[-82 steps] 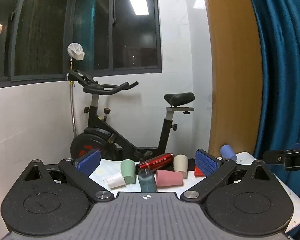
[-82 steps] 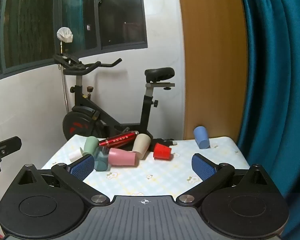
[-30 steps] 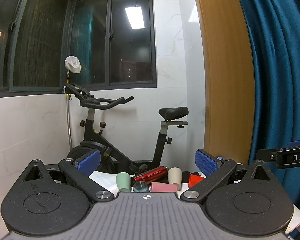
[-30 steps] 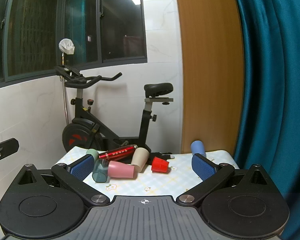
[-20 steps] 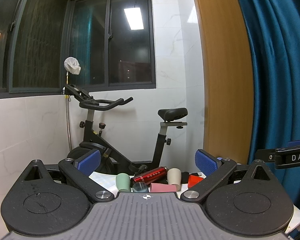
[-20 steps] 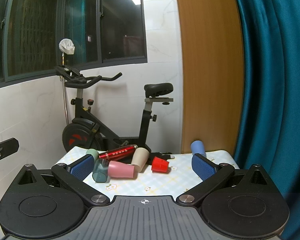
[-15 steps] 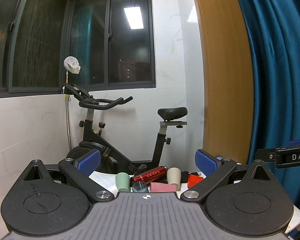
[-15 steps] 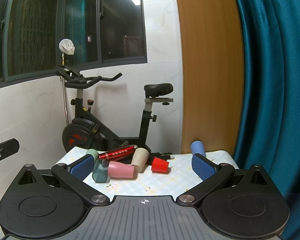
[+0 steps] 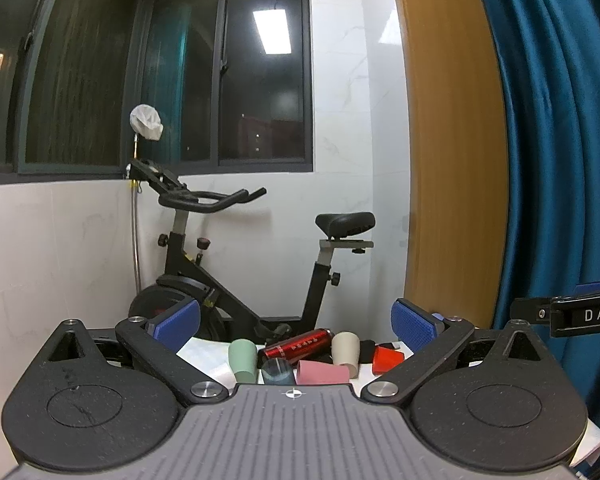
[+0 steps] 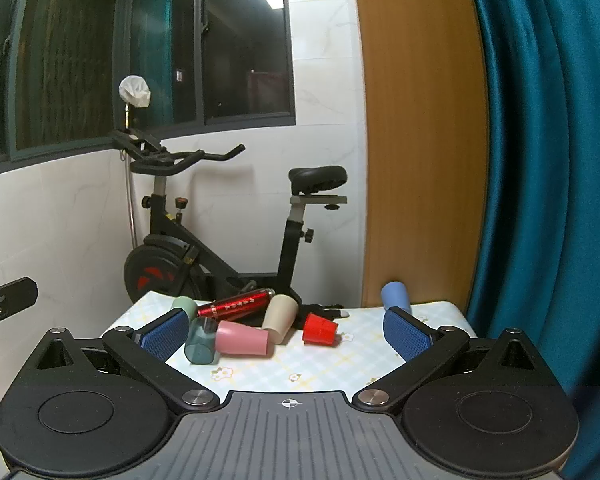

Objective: Flip cup upright
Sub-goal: 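Move the left tool toward the white plastic cup lying on its side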

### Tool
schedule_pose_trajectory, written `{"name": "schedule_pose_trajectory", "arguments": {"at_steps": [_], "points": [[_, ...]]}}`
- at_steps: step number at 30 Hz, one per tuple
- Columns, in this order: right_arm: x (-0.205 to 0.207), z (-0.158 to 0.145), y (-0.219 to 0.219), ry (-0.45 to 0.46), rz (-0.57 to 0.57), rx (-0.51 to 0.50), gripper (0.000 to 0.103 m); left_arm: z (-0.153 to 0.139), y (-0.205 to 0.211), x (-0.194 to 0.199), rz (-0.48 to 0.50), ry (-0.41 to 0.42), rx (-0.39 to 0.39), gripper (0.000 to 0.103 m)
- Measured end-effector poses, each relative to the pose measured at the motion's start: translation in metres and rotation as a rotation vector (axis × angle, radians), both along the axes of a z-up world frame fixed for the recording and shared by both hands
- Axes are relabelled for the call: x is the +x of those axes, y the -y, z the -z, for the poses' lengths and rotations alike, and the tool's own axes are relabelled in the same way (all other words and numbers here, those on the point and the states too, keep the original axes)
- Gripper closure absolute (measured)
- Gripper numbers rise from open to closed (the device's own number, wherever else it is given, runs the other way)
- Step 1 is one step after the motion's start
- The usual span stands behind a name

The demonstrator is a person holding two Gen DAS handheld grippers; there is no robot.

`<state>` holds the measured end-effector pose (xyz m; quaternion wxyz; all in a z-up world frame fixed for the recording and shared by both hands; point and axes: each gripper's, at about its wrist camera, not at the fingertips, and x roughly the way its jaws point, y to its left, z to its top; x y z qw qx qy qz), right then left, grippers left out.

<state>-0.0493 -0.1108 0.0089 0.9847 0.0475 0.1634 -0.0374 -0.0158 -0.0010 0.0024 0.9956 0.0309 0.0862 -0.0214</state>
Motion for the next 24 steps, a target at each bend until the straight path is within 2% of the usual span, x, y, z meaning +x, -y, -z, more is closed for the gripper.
{"name": "schedule_pose_trajectory", "arguments": {"at_steps": [4,10,13,16,20,24], "points": [[0.003,0.002,-0.001,-0.005,-0.023,0.004,0.000,0.006,-0.007,0.008,0.006,-0.046,-0.050,0.000],[0.025,0.016,0.003,-0.023,-0.065,-0.012,0.000,0.030,-0.025,0.043,0.035,-0.165,-0.148,0.000],[0.051,0.032,0.001,-0.065,-0.105,-0.037,0.000,0.048,-0.032,0.064,0.021,-0.202,-0.132,0.000],[0.081,0.051,-0.001,-0.109,-0.116,-0.056,0.000,0.067,-0.040,0.091,-0.015,-0.276,-0.115,0.000],[0.121,0.072,0.008,-0.142,-0.121,-0.007,0.000,0.087,-0.060,0.119,-0.046,-0.332,-0.145,0.001],[0.157,0.090,0.017,-0.170,-0.111,0.026,0.000,0.098,-0.080,0.146,-0.106,-0.371,-0.136,0.001]]}}
